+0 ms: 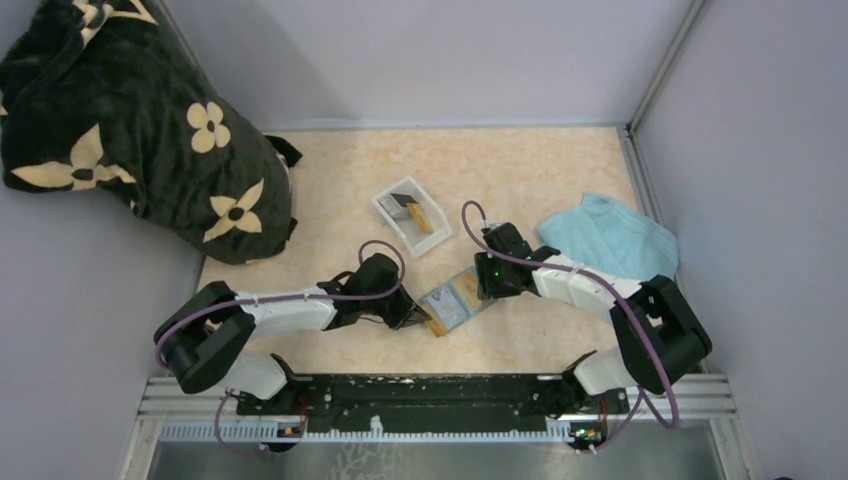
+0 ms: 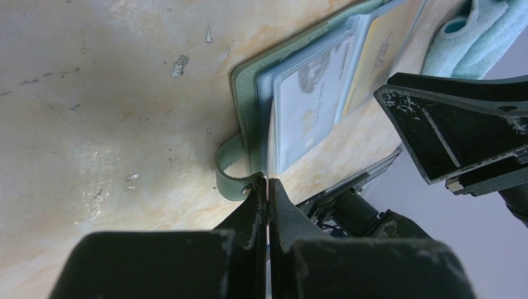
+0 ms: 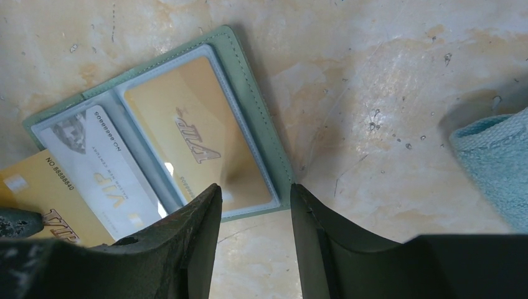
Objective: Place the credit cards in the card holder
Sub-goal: Turn over the card slot in the card holder.
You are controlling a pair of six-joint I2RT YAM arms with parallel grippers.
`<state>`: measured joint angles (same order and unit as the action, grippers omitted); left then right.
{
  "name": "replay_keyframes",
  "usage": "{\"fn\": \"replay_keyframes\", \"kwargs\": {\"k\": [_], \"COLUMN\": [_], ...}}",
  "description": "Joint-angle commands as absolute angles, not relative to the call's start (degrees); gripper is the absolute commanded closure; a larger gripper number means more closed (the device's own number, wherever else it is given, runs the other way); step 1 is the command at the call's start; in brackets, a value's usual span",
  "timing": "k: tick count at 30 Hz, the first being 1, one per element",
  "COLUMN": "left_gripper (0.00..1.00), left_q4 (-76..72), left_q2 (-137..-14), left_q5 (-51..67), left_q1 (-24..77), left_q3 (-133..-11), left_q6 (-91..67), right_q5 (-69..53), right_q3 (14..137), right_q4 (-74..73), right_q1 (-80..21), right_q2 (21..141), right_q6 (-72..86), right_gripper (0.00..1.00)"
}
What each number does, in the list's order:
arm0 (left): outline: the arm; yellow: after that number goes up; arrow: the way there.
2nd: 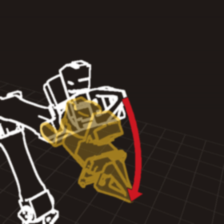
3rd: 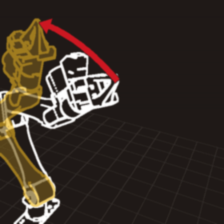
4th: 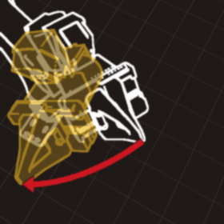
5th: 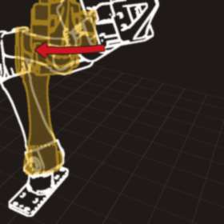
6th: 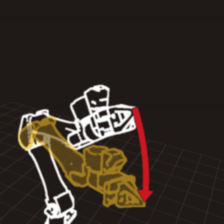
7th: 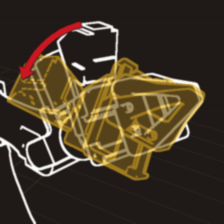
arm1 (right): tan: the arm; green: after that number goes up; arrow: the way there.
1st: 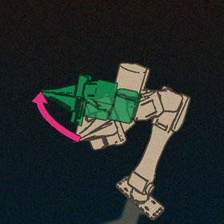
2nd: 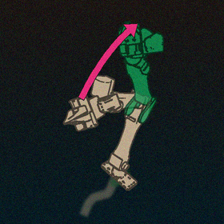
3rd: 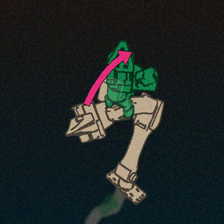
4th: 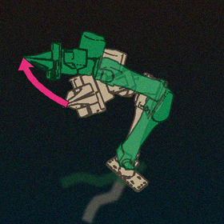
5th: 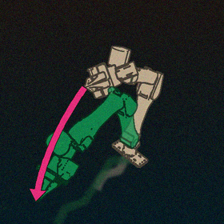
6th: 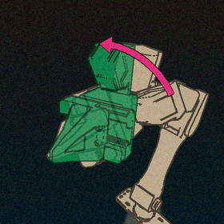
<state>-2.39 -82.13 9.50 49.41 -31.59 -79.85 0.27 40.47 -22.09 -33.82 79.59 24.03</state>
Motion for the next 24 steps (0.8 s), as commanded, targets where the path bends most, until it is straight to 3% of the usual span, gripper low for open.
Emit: {"fn": "replay_keyframes", "kwargs": {"k": [1,13,24], "left_gripper": [1.0,1.0,1.0], "left_q4": [-7.06,-22.91,-31.86], "left_q2": [-83.12,-81.88,-84.38], "left_q5": [9.19,6.81,5.98], "left_q1": [49.83,49.84,49.89], "left_q3": [-28.31,-20.12,-20.37], "left_q6": [-80.84,-82.29,-80.09], "right_q5": [-0.58,-1.92,-3.19], "right_q3": [40.61,40.61,40.98], "right_q4": [-20.09,-19.95,-19.81], "right_q1": [-33.33,-33.33,-33.31], "right_q2": [80.46,81.36,81.85], "right_q6": [23.47,23.72,23.71], "right_gripper": [0.55,0.55,0.55]}}
